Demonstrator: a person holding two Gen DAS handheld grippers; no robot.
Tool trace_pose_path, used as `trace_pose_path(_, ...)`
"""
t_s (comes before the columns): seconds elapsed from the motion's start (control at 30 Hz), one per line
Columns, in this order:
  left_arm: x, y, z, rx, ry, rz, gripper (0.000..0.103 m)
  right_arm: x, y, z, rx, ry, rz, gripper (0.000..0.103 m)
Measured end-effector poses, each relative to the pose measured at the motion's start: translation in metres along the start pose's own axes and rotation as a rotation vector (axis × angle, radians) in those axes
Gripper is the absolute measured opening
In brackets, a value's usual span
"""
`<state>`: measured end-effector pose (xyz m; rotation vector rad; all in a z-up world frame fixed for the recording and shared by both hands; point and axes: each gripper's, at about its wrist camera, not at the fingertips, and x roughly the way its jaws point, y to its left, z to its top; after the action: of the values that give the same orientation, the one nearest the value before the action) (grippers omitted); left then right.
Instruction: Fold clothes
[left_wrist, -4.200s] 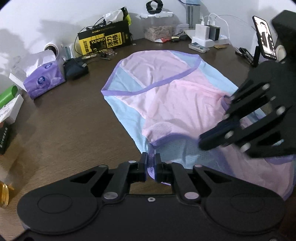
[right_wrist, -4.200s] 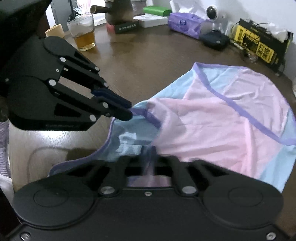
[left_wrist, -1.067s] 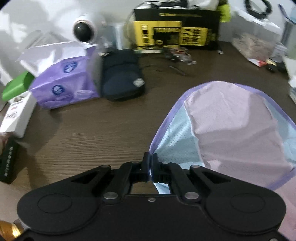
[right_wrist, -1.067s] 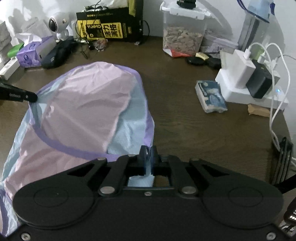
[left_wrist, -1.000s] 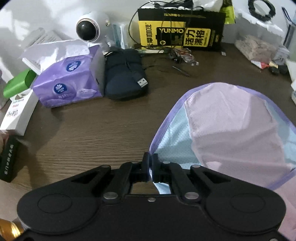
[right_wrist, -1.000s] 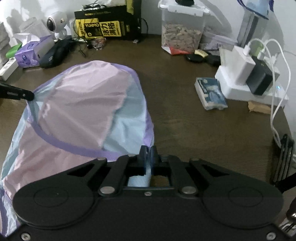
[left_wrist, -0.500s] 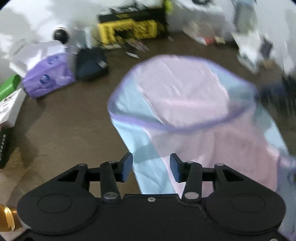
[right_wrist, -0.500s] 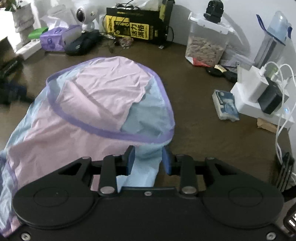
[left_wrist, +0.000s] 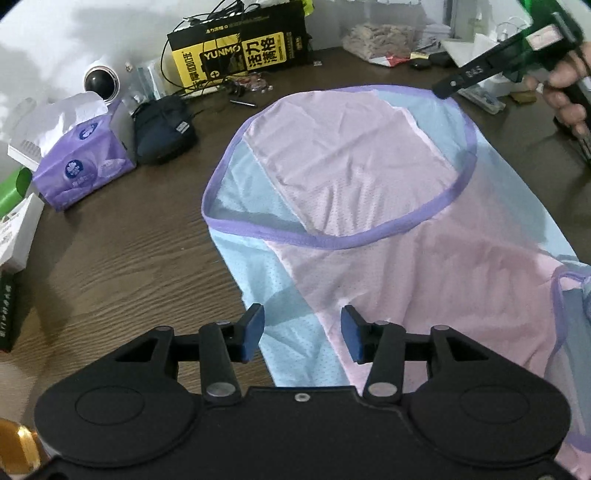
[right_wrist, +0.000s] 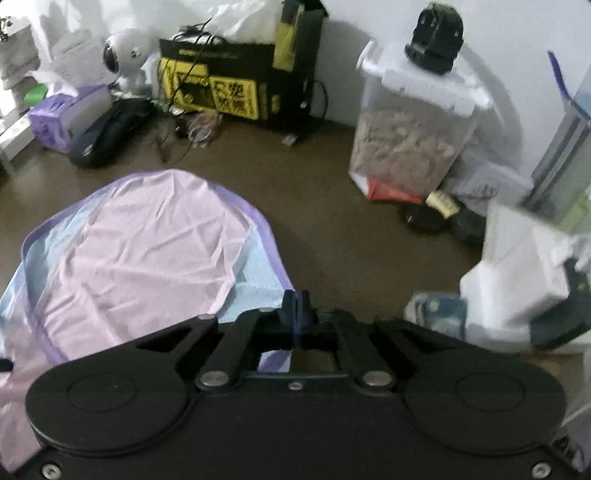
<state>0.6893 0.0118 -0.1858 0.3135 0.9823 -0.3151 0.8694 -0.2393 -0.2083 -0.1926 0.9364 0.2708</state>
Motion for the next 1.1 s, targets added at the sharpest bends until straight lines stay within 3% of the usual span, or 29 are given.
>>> trace_pose_path(0.03, -0.006, 0.003, 0.006, -0.003, -0.026, -0.010, 0.046, -0.005, 0.000, -0.004, -0.006, -0.010, -0.005, 0.019)
trace_pose_path(0.1, -0.013, 0.008, 0.022, -0.006, -0.061, -0.022, 0.046, -0.025, 0.001, -0.019, -0.008, -0.065, -0.044, 0.052)
trace_pose_path(0.13, -0.015, 0.009, 0.028, -0.006, -0.076, -0.025, 0.046, -0.036, 0.002, -0.029, -0.007, -0.088, -0.067, 0.057)
trace_pose_path(0.2, -0.010, 0.004, 0.055, 0.009, -0.100, -0.074, 0.046, -0.054, 0.007, -0.047, 0.008, -0.076, -0.066, 0.058)
trace_pose_path(0.33, 0.016, -0.037, 0.101, 0.115, -0.113, -0.185, 0.046, -0.099, 0.029, -0.104, 0.000, 0.009, 0.041, 0.058)
trace_pose_path(0.5, 0.066, -0.111, 0.143, 0.194, 0.000, -0.330, 0.046, -0.152, 0.085, -0.181, -0.138, 0.047, 0.114, 0.057)
trace_pose_path(0.53, 0.071, -0.119, 0.145, 0.204, 0.005, -0.334, 0.046, -0.157, 0.096, -0.194, -0.148, 0.050, 0.133, 0.053)
trace_pose_path(0.6, 0.089, -0.138, 0.143, 0.237, 0.031, -0.264, 0.047, -0.154, 0.107, -0.207, -0.148, 0.045, 0.130, 0.001)
trace_pose_path(0.63, 0.093, -0.139, 0.142, 0.228, 0.036, -0.244, 0.048, -0.151, 0.110, -0.210, -0.149, 0.052, 0.114, 0.000)
trace_pose_path(0.73, 0.091, -0.133, 0.139, 0.155, 0.032, -0.246, 0.048, -0.146, 0.112, -0.221, -0.168, 0.071, 0.086, 0.000)
trace_pose_path(0.83, 0.059, -0.118, 0.136, 0.109, -0.060, -0.248, 0.048, -0.154, 0.105, -0.218, -0.132, 0.050, 0.081, 0.003)
trace_pose_path(0.87, 0.041, -0.110, 0.131, 0.095, -0.100, -0.236, 0.048, -0.159, 0.101, -0.217, -0.122, 0.029, 0.092, 0.010)
trace_pose_path(0.9, 0.019, -0.100, 0.121, 0.078, -0.144, -0.224, 0.048, -0.163, 0.099, -0.216, -0.131, 0.022, 0.102, 0.024)
trace_pose_path(1.0, -0.026, -0.079, 0.081, 0.034, -0.169, -0.193, 0.051, -0.173, 0.096, -0.213, -0.159, 0.003, 0.124, 0.029)
trace_pose_path(1.1, -0.053, -0.062, 0.018, -0.003, -0.129, -0.095, 0.051, -0.187, 0.099, -0.215, -0.229, -0.013, 0.175, 0.034)
